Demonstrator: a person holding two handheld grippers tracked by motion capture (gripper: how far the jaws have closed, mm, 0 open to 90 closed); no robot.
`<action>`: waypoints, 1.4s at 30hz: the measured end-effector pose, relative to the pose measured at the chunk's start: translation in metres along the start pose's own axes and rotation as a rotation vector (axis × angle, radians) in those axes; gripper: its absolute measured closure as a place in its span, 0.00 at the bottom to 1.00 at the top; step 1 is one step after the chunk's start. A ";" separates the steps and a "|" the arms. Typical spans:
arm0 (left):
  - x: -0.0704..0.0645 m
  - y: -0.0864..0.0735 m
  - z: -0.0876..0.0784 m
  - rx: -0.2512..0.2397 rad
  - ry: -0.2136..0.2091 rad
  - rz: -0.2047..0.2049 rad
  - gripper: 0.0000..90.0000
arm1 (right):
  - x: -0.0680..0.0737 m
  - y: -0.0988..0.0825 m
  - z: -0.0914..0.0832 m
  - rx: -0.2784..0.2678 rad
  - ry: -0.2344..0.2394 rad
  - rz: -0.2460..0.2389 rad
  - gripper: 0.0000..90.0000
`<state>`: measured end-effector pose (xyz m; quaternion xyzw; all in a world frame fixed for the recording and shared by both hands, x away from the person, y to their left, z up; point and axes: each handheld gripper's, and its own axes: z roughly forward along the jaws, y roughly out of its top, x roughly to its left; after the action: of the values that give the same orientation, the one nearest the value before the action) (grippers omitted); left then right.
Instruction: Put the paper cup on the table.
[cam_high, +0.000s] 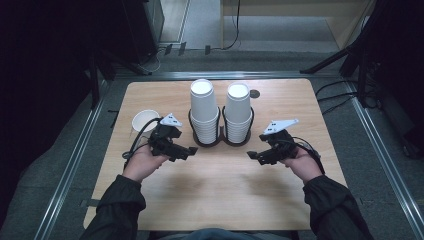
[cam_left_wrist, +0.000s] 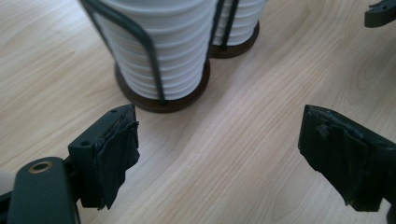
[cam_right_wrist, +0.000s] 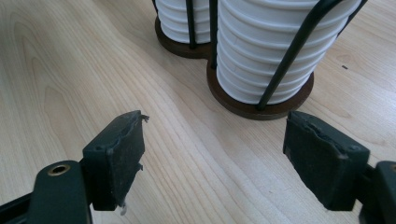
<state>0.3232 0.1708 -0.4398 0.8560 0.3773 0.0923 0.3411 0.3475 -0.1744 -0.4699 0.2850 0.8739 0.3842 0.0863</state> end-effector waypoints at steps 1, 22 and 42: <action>-0.003 0.000 0.003 -0.004 -0.005 0.004 0.14 | 0.001 0.000 0.000 0.002 0.004 0.000 0.23; -0.038 0.012 0.052 0.012 -0.075 0.065 0.13 | 0.011 -0.009 -0.005 -0.002 -0.007 0.021 0.23; -0.049 0.017 0.061 -0.025 -0.105 0.106 0.14 | 0.023 -0.010 -0.001 0.017 0.006 -0.007 0.23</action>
<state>0.3244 0.0968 -0.4701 0.8741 0.3117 0.0699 0.3658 0.3235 -0.1673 -0.4749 0.2818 0.8783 0.3772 0.0826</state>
